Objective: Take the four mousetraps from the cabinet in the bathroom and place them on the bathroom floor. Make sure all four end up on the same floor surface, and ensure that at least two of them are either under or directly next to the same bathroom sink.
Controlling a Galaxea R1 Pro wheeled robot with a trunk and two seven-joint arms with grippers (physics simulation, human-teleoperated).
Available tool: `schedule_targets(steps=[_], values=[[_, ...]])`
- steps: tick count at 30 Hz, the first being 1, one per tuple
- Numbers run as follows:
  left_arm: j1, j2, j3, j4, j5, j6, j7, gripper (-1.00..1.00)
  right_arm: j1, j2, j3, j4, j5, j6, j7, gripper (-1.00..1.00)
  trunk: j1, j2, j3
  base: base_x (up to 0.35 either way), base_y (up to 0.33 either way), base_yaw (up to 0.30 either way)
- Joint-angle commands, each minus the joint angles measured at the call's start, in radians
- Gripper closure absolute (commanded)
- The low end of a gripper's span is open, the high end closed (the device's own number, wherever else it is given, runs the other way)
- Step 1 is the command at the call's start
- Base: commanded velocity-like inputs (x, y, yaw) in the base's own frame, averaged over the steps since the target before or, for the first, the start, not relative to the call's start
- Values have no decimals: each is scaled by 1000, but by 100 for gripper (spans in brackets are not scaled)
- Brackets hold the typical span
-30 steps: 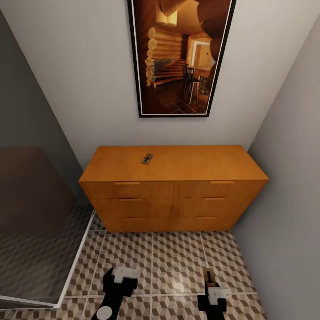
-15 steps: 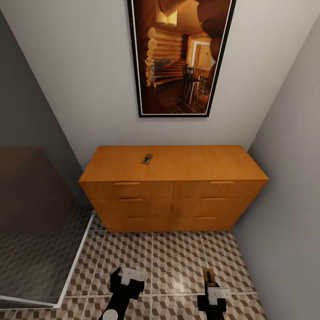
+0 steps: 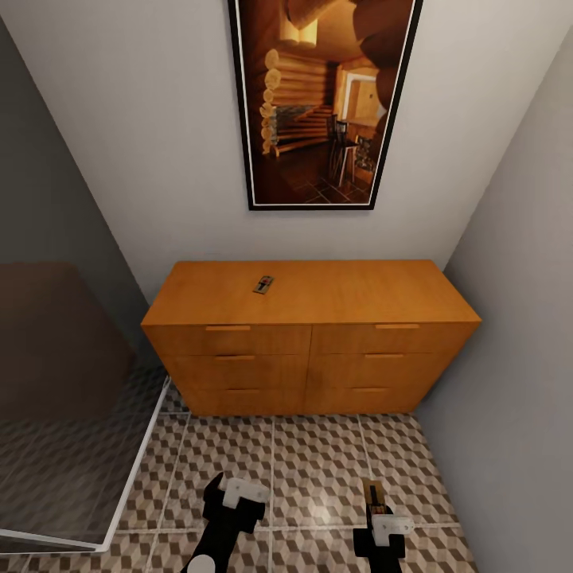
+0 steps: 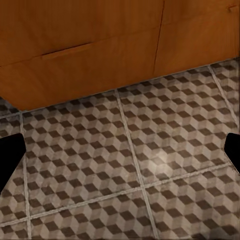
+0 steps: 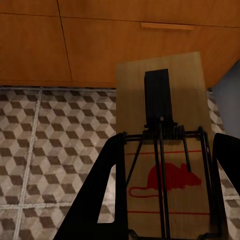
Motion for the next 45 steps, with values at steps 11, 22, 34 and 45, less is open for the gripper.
schedule_targets(steps=[11,22,34,45], values=[[-1,-9,-2,-100,0,29,8,-100,-1,-2,9,1,-5,-2,-4,100,1,-2,-2,0,0,0],[-19,-116,0,-290,-3,316,7,-100,-1,-1,9,1,-5,-1,-4,100,1,-2,-2,0,0,0],[-333,-124,131,-291,-2,514,9,-100,-1,-1,9,1,-5,-1,-3,100,1,-2,-2,0,0,0],[-665,-125,180,-283,19,737,7,-100,-1,-1,9,1,-4,-1,-2,100,1,-2,-2,0,0,0]])
